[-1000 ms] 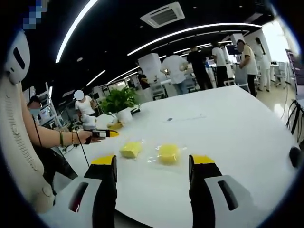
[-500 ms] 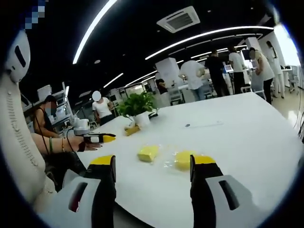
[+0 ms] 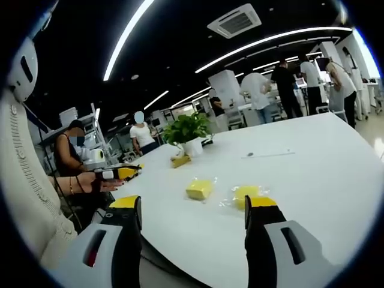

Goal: Compare the silicone blocks by pressing each to a similar depth, holding the contact briefly, and releasing to observe deformation and rebound differences across the visible hardness samples.

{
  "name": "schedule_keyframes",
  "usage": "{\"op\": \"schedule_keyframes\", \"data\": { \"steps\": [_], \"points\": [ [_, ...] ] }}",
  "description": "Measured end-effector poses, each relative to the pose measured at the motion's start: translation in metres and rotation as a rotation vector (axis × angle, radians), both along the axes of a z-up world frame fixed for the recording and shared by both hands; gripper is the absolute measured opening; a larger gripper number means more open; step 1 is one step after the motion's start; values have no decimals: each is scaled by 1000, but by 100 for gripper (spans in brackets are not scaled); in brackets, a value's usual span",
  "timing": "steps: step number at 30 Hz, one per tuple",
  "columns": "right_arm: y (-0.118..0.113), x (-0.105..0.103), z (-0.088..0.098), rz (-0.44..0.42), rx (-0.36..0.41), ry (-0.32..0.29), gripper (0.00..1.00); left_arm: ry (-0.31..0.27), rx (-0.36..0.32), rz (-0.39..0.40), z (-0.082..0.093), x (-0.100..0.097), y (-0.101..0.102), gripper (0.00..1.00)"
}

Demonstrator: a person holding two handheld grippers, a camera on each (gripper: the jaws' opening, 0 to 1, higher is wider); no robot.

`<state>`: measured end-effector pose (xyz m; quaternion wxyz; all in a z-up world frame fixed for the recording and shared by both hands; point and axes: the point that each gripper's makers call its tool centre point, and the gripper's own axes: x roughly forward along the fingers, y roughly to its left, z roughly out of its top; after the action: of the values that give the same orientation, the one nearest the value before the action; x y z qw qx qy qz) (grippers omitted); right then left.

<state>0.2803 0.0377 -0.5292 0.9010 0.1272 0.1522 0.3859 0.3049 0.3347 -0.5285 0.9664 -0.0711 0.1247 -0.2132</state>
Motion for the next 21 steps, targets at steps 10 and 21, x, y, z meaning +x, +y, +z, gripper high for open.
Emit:
{"op": "schedule_keyframes", "data": {
  "steps": [10,21],
  "points": [
    [-4,0,1,7,13,-19,66,-103,-22,-3,33,-15,-14,67],
    [-9,6,-1,-13,39,-17,65,-85,2,-85,35,-19,-41,75]
  ]
}}
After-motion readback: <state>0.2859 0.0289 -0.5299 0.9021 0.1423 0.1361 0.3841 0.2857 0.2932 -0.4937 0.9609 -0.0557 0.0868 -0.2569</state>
